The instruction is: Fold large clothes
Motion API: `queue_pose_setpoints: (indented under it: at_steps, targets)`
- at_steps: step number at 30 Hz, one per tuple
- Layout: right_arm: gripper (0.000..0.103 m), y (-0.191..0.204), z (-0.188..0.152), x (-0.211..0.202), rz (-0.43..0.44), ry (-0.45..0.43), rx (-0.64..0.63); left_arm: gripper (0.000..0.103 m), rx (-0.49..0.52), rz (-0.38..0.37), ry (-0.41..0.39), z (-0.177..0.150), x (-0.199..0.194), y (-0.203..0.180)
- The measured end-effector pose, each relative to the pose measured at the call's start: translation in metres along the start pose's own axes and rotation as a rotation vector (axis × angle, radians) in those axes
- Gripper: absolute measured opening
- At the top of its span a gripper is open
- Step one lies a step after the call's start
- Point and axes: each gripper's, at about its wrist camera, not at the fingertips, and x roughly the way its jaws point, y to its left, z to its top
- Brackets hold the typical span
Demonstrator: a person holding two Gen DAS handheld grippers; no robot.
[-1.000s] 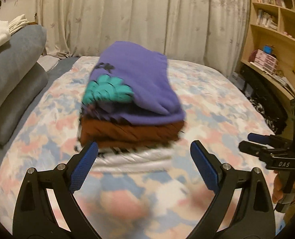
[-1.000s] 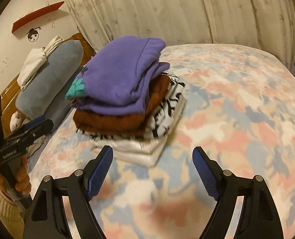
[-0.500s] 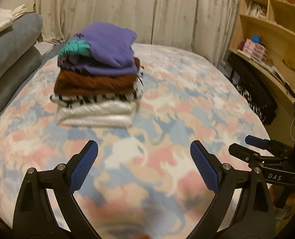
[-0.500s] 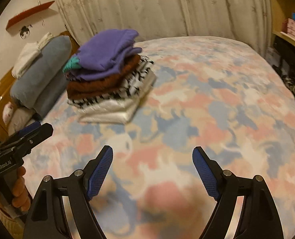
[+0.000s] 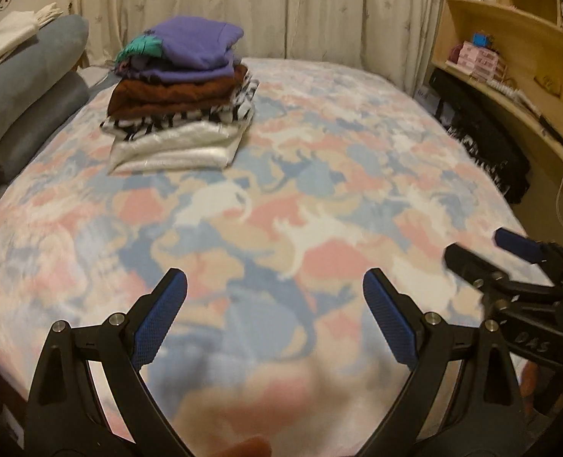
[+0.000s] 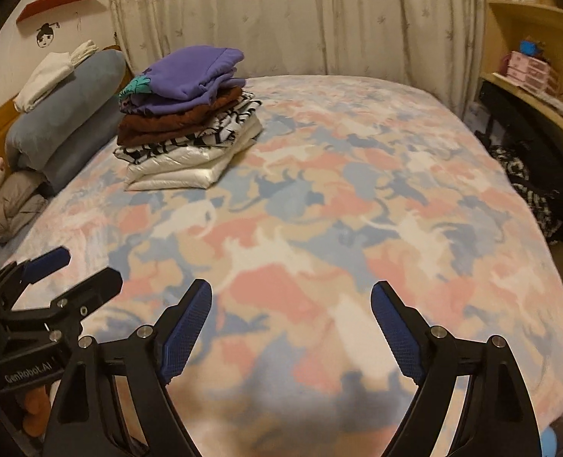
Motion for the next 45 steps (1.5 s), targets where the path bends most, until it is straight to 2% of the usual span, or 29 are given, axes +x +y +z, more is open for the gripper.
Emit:
queue_pose_setpoints:
  at_steps: [2,7,15,30,45]
  targets:
    - [0.087,-0.002,-0.013,-0.009,0.000,0.002,0.020,0.093,0.003,0.024,0.013,-0.013,-0.002,-0.004]
    - [0.088,-0.001,-0.043,-0.026,-0.007,0.020,0.046,0.093,-0.013,0.006,0.056,-0.027,-0.007,-0.006]
    - [0.089,0.003,-0.060,-0.048,0.000,-0.002,0.038,0.093,-0.038,0.008,0.037,-0.029,-0.027,-0.004]
    - [0.089,0.005,-0.035,-0.085,0.006,-0.060,0.061,0.093,-0.039,0.019,0.018,-0.019,-0.063,-0.014]
    - [0.089,0.005,-0.035,-0.095,0.007,-0.070,0.083,0.093,-0.028,0.050,0.003,-0.018,-0.074,-0.021]
